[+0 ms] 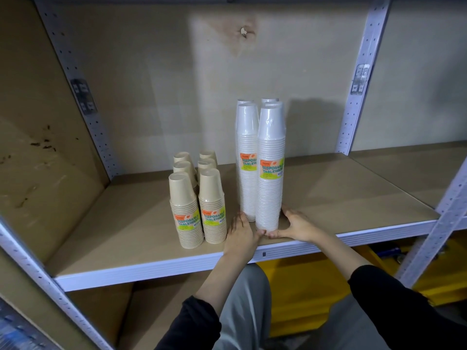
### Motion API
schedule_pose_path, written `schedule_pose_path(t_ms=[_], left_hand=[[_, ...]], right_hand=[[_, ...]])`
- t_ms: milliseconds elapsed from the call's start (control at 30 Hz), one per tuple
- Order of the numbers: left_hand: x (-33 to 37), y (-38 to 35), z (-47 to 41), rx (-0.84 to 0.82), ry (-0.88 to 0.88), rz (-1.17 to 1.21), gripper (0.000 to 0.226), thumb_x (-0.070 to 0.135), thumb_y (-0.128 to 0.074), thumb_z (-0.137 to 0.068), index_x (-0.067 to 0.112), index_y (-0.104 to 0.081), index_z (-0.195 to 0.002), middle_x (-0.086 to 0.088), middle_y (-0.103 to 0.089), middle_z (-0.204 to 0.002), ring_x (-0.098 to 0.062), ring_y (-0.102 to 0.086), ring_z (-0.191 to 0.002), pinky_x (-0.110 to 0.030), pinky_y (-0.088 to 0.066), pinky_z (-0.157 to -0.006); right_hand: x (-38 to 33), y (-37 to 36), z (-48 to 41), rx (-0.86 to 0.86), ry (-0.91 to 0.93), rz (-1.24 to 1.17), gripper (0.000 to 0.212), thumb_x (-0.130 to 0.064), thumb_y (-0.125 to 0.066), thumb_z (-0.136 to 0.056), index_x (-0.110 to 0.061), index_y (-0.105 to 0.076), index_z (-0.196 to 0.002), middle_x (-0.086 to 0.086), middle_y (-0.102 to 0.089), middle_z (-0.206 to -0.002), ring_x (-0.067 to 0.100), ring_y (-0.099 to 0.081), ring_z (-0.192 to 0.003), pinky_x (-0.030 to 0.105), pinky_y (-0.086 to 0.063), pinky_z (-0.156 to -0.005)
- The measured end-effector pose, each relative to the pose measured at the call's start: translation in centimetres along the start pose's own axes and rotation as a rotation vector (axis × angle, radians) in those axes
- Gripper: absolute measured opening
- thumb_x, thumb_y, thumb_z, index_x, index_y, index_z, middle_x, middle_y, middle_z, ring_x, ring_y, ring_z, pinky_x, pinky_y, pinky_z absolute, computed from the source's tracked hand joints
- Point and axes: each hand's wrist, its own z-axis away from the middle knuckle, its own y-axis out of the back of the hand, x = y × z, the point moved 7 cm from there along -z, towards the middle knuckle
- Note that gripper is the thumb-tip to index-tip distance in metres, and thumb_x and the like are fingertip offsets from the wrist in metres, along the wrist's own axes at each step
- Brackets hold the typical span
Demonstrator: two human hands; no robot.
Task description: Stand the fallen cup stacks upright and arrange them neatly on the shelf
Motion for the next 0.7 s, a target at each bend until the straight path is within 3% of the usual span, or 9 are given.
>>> schedule_pose_path(t_ms=[100, 300, 600, 700], left_hand=[[-0.1, -0.1, 0.1, -0.010, 0.008, -0.025, 0.079, 0.044, -0.039, -0.095, -0.001, -0.001, -0.147, -0.017, -0.006, -0.158, -0.023, -0.010, -0.147, -0.033, -0.010, -0.120], [0.1, -0.1, 0.5, -0.016, 0.005, -0.098, 0.075, 0.044, -0.032, -0.097, -0.004, -0.002, -0.146, -0.018, -0.007, -0.157, -0.025, -0.010, -0.147, -0.033, -0.009, -0.121], [0.2, -0.2, 1.2, -0.008, -0.017, -0.142, 0.068, 0.041, -0.025, -0.099, -0.003, -0.004, -0.146, -0.019, -0.012, -0.157, -0.026, -0.012, -0.146, -0.035, -0.011, -0.120], [0.3, -0.2, 1.6, 0.063, -0.037, -0.184, 0.061, 0.035, -0.022, -0.101, -0.003, -0.009, -0.146, -0.019, -0.015, -0.156, -0.026, -0.016, -0.146, -0.034, -0.013, -0.120]], right_hand=[[0.3, 0.0, 0.0, 0.014, 0.003, 0.026, 0.104, -0.055, -0.072, -0.065, -0.017, -0.018, -0.146, 0.006, -0.030, -0.152, 0.024, -0.032, -0.137, 0.035, -0.029, -0.114], [1.5, -0.8, 0.1, -0.024, -0.073, 0.305, 0.104, -0.075, -0.043, -0.073, -0.016, -0.003, -0.149, 0.002, -0.009, -0.158, 0.021, -0.015, -0.144, 0.037, -0.013, -0.117], [1.6, -1.0, 0.8, -0.044, -0.080, 0.368, 0.098, -0.075, -0.034, -0.077, -0.016, -0.002, -0.149, 0.002, -0.004, -0.159, 0.016, -0.008, -0.146, 0.036, -0.007, -0.120], [1.2, -0.7, 1.6, 0.005, -0.043, 0.397, 0.089, -0.069, -0.032, -0.083, -0.013, -0.009, -0.148, 0.005, -0.010, -0.158, 0.015, -0.012, -0.145, 0.034, -0.010, -0.119]])
